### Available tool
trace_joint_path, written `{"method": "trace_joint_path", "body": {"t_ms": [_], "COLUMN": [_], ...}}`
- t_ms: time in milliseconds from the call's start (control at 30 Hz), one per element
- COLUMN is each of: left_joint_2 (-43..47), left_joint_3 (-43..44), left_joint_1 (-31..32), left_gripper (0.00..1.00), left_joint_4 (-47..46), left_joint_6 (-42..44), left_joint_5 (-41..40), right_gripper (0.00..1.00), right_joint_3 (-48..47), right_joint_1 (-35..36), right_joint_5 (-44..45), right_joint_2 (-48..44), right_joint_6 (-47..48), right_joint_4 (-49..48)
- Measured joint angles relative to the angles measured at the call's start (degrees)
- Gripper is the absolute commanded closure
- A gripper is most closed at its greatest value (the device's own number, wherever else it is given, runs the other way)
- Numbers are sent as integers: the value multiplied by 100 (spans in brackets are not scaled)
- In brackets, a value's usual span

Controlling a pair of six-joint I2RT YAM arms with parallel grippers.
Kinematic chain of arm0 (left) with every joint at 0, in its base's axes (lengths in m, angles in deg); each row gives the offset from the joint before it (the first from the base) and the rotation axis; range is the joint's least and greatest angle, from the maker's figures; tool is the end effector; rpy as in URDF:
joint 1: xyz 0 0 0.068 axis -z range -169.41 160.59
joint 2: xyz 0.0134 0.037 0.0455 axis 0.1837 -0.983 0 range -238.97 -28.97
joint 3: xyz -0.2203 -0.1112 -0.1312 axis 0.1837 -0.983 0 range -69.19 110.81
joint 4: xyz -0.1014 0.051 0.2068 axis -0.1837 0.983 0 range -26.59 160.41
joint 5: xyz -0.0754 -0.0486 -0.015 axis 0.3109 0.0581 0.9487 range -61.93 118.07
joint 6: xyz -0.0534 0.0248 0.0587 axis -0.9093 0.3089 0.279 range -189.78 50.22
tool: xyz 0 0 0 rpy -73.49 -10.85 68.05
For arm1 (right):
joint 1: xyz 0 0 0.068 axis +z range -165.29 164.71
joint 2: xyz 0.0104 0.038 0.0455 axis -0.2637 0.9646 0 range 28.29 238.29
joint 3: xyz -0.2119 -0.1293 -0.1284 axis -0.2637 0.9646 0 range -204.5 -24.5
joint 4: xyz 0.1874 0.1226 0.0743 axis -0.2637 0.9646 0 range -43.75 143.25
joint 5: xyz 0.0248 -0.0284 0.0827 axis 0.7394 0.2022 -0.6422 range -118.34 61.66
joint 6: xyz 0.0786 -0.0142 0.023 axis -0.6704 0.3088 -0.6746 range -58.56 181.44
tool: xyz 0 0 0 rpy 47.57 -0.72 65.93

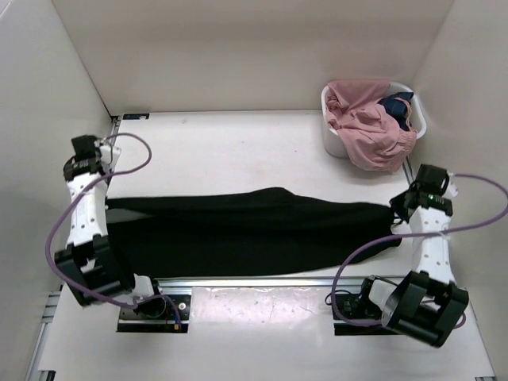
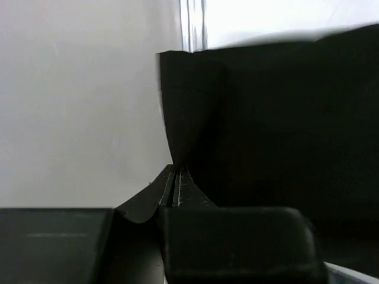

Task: Fold and stack the trousers
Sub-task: Fold the trousers

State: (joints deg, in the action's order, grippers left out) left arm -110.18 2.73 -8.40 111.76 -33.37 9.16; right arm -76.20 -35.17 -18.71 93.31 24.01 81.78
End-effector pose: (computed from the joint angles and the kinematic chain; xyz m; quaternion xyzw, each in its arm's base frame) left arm 0.2564 0.1130 0.2848 0.0983 0.9434 0.2674 0.1700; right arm 0.2093 -0.0886 0.2578 0.4733 0.8045 -0.0242 0.3581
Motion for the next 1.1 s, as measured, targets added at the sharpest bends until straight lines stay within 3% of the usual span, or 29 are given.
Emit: {"method": "trace_joint_path", "body": {"t_ms": [133,233,367,500,600,767,933,1100], "left_joint_2": [621,605,-116,-833,-656,595,1803,2409], "left_joint_3": [-656,-682,236,1637,1731,55,-1956,-3630], "left_joint_1": [-590,-850,-894,-857,-841,-1084,-1589,-1851], "left_gripper": [86,86,86,86,86,86,86,86], "left_joint_4": [79,52,151,251,293,317,546,544], "left_joint_6": [282,415,428,345,321,544,960,1193], "left_joint_5": [37,142,315,540,638,468,190,63], "right_gripper": [100,100,100,100,100,100,100,100], "right_joint_3": [844,1060,863,4,-337,-13,907,1888], "right_joint_1": [-4,-4,-2,13,31,4,-4,-4], "right_joint_5": [-179,-361,-533,-704,-758,-549,-136,330], "right_joint_2": [-573,-610,-227,308,199,-671,-1740,-2210], "right_joint_6": [-225,-323,-369,-315,-284,-297,-407,-614], "right_joint_4": [216,317,319,481,485,831,1467,1967]}}
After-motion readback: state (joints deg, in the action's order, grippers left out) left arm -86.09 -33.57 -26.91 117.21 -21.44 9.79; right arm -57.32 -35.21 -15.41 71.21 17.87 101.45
